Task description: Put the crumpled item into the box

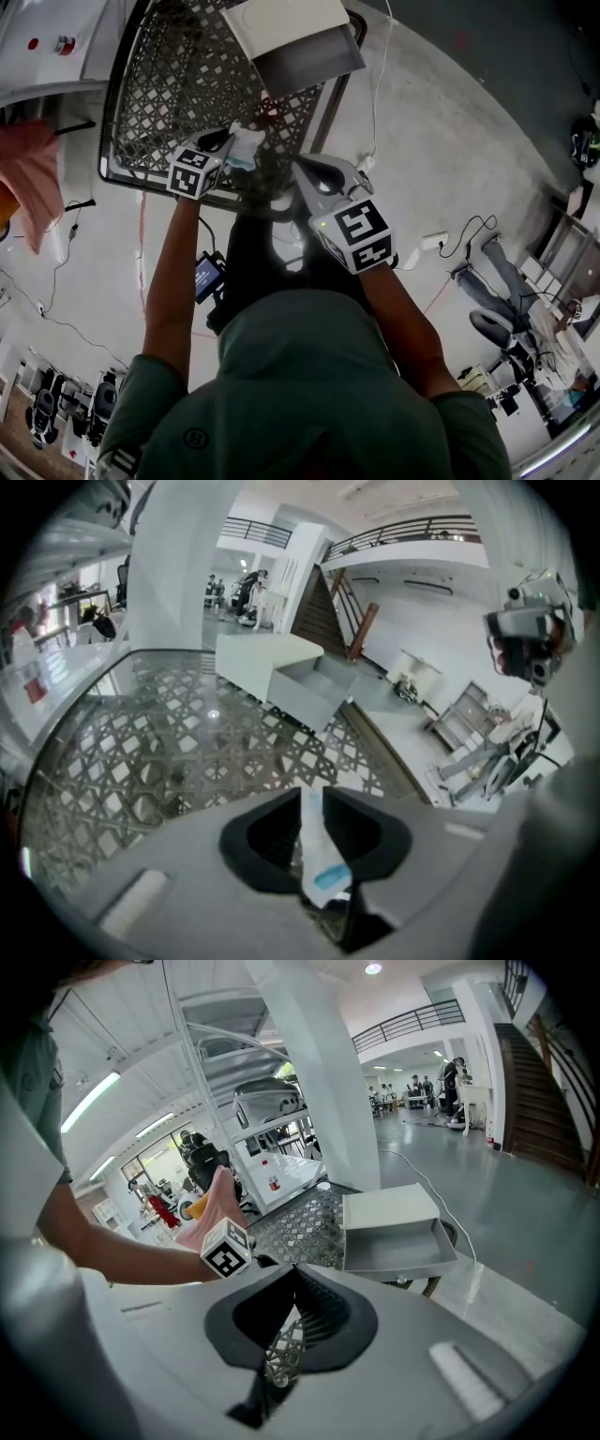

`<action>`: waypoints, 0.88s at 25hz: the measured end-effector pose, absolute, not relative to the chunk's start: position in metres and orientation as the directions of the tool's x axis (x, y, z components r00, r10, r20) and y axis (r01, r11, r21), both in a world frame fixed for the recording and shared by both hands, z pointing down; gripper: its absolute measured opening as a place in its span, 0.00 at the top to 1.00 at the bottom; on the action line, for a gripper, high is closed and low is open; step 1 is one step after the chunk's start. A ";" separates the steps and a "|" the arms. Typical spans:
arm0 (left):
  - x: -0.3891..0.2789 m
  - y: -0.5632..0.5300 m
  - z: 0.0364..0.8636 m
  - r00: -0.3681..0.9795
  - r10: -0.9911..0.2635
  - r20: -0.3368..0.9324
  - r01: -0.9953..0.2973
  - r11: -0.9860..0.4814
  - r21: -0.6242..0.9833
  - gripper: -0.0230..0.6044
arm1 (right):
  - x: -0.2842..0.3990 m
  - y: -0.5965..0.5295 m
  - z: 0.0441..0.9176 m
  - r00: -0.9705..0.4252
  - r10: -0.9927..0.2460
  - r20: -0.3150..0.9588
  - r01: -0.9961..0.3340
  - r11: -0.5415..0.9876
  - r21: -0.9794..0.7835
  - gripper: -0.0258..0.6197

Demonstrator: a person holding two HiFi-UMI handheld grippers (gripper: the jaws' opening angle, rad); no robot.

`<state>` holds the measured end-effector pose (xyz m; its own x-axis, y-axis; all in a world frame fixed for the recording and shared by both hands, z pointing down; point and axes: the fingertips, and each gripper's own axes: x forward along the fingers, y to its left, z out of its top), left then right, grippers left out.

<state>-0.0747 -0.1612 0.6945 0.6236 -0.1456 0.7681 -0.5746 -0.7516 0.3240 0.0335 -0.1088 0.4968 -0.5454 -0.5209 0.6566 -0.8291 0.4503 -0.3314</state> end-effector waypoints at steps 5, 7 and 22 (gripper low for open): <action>-0.074 -0.148 0.721 0.595 -0.104 0.797 -0.590 -0.730 0.345 0.69 | 0.035 -0.103 0.500 -0.536 -0.518 0.667 -0.835 0.443 -0.327 0.95; -0.072 -0.142 0.727 0.601 -0.087 0.794 -0.587 -0.723 0.365 0.70 | 0.036 -0.100 0.502 -0.531 -0.517 0.671 -0.838 0.439 -0.325 0.95; -0.059 -0.126 0.702 0.656 -0.082 0.750 -0.554 -0.727 0.405 0.90 | 0.040 -0.081 0.493 -0.519 -0.537 0.665 -0.847 0.427 -0.317 0.95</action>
<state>-0.0594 -0.1264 0.7017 0.6562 -0.0819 0.7501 -0.5543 -0.7269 0.4055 0.0400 -0.0813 0.4934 -0.5194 -0.5370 0.6647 -0.8469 0.4273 -0.3166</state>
